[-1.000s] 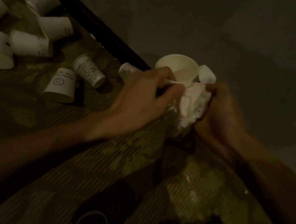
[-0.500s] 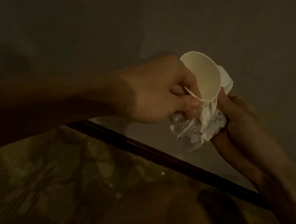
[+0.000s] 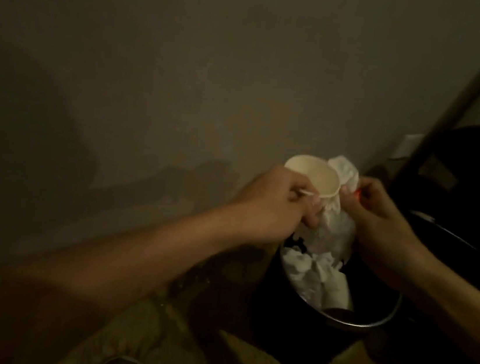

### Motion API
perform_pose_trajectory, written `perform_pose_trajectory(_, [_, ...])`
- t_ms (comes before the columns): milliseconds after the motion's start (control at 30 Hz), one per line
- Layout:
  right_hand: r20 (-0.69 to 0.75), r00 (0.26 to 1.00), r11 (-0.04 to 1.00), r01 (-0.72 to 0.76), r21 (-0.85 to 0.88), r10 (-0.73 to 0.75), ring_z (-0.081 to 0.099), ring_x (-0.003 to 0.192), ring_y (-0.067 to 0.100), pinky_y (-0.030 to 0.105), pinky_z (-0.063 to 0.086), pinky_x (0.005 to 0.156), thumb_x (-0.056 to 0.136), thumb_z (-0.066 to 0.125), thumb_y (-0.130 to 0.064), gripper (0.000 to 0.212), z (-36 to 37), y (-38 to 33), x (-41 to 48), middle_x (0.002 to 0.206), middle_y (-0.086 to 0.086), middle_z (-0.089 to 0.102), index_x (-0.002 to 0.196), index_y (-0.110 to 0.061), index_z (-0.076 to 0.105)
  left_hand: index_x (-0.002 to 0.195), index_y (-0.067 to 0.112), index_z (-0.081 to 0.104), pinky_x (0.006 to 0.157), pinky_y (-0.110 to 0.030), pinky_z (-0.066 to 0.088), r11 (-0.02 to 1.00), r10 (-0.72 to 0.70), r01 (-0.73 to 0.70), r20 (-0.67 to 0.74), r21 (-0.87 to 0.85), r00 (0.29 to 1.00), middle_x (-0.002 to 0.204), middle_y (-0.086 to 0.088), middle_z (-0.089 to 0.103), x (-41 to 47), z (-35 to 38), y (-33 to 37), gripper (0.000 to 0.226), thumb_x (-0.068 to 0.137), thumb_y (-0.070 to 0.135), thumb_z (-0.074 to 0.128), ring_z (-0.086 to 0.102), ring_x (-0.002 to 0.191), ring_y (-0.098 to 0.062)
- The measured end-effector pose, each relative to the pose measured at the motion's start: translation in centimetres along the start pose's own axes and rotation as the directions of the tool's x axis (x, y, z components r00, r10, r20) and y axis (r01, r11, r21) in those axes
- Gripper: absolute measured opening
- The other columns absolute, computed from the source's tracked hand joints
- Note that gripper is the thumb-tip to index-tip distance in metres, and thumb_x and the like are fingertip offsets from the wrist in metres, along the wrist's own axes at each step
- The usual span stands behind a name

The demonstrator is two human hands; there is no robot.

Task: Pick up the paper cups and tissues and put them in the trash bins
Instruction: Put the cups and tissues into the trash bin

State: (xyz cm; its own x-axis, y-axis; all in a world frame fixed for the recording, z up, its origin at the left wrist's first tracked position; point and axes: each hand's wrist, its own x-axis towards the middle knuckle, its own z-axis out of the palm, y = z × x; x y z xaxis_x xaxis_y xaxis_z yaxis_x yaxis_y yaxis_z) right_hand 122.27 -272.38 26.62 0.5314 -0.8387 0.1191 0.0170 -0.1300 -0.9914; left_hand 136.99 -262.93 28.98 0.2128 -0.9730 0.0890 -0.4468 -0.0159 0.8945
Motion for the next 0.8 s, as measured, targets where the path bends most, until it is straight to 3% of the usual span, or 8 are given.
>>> perform_pose_trajectory(133, [-0.089, 0.985, 0.967, -0.160, -0.196, 0.145, 0.064, 0.068, 0.008, 0.023, 0.052, 0.055, 0.096, 0.056, -0.026, 0.006, -5.2, 6.4, -0.1, 0.090, 0.005, 0.063, 0.097, -0.022, 0.052, 0.089, 0.022, 0.064, 0.085, -0.047, 0.057, 0.991, -0.124, 0.126, 0.059, -0.032, 0.991, 0.076, 0.000, 0.074, 3.7, 7.5, -4.2, 0.016, 0.101, 0.024, 0.052, 0.071, 0.084, -0.024])
perform_pose_trajectory(267, [0.063, 0.967, 0.768, -0.156, -0.622, 0.247, 0.050, 0.072, 0.009, 0.016, 0.039, 0.059, 0.096, 0.057, -0.031, 0.020, -7.3, 11.3, 0.2, 0.083, -0.004, 0.052, 0.105, -0.015, 0.049, 0.084, 0.026, 0.062, 0.065, -0.025, 0.048, 0.943, -0.201, 0.138, 0.188, 0.302, 0.961, 0.075, 0.010, 0.068, 5.3, 10.1, -8.7, 0.024, 0.101, 0.031, 0.046, 0.066, 0.080, -0.010])
perform_pose_trajectory(367, [0.199, 0.913, 0.679, -0.107, -0.727, 0.357, 0.052, 0.079, 0.008, 0.020, 0.041, 0.065, 0.095, 0.058, -0.036, 0.027, -7.8, 12.4, 0.5, 0.089, -0.006, 0.053, 0.112, -0.017, 0.048, 0.089, 0.024, 0.062, 0.059, -0.029, 0.046, 0.872, -0.200, 0.042, 0.278, 0.487, 0.940, 0.073, 0.007, 0.063, 5.9, 10.2, -9.5, 0.021, 0.100, 0.031, 0.046, 0.064, 0.073, -0.012])
perform_pose_trajectory(467, [0.276, 0.867, 0.600, -0.034, -0.799, 0.416, 0.056, 0.085, 0.009, 0.020, 0.043, 0.068, 0.091, 0.062, -0.043, 0.027, -7.8, 12.4, 0.7, 0.091, -0.011, 0.054, 0.106, -0.024, 0.050, 0.099, 0.021, 0.063, 0.058, -0.032, 0.037, 0.678, -0.151, -0.156, 0.345, 0.718, 0.926, 0.087, 0.000, 0.060, 5.7, 11.2, -9.9, 0.020, 0.100, 0.031, 0.045, 0.060, 0.080, -0.022])
perform_pose_trajectory(567, [0.287, 0.858, 0.524, 0.026, -0.852, 0.425, 0.057, 0.077, 0.010, 0.025, 0.043, 0.068, 0.090, 0.060, -0.051, 0.032, -7.8, 11.9, 0.8, 0.086, -0.003, 0.060, 0.093, -0.019, 0.058, 0.123, 0.024, 0.061, 0.069, -0.033, 0.048, 0.752, -0.120, -0.155, 0.364, 0.641, 0.924, 0.101, -0.002, 0.066, 5.6, 11.1, -10.1, 0.028, 0.096, 0.028, 0.055, 0.064, 0.091, -0.021])
perform_pose_trajectory(633, [0.281, 0.869, 0.494, 0.049, -0.868, 0.408, 0.060, 0.076, 0.014, 0.029, 0.048, 0.070, 0.089, 0.056, -0.056, 0.043, -7.8, 11.3, 1.2, 0.089, 0.004, 0.066, 0.096, -0.015, 0.064, 0.127, 0.025, 0.059, 0.063, -0.022, 0.045, 0.853, -0.080, -0.123, 0.361, 0.507, 0.929, 0.081, 0.009, 0.063, 5.3, 9.8, -9.6, 0.032, 0.096, 0.028, 0.059, 0.061, 0.075, -0.005])
perform_pose_trajectory(733, [0.233, 0.906, 0.393, 0.082, -0.916, 0.354, 0.063, 0.095, 0.015, 0.038, 0.053, 0.085, 0.082, 0.053, -0.070, 0.061, -7.8, 9.5, 1.6, 0.106, -0.002, 0.067, 0.117, -0.021, 0.064, 0.116, 0.023, 0.065, 0.061, -0.018, 0.039, 0.858, 0.006, -0.168, 0.318, 0.485, 0.948, 0.073, 0.016, 0.057, 5.0, 7.2, -7.9, 0.021, 0.098, 0.026, 0.056, 0.056, 0.069, 0.000])
perform_pose_trajectory(800, [0.142, 0.945, 0.206, 0.082, -0.975, 0.293, 0.055, 0.116, 0.021, 0.044, 0.046, 0.097, 0.079, 0.049, -0.076, 0.070, -7.0, 8.3, 1.4, 0.126, -0.002, 0.059, 0.131, -0.029, 0.056, 0.107, 0.023, 0.069, 0.063, -0.022, 0.041, 0.809, 0.064, -0.211, 0.276, 0.548, 0.959, 0.078, 0.014, 0.059, 4.9, 4.7, -6.2, 0.016, 0.098, 0.026, 0.055, 0.056, 0.074, -0.002])
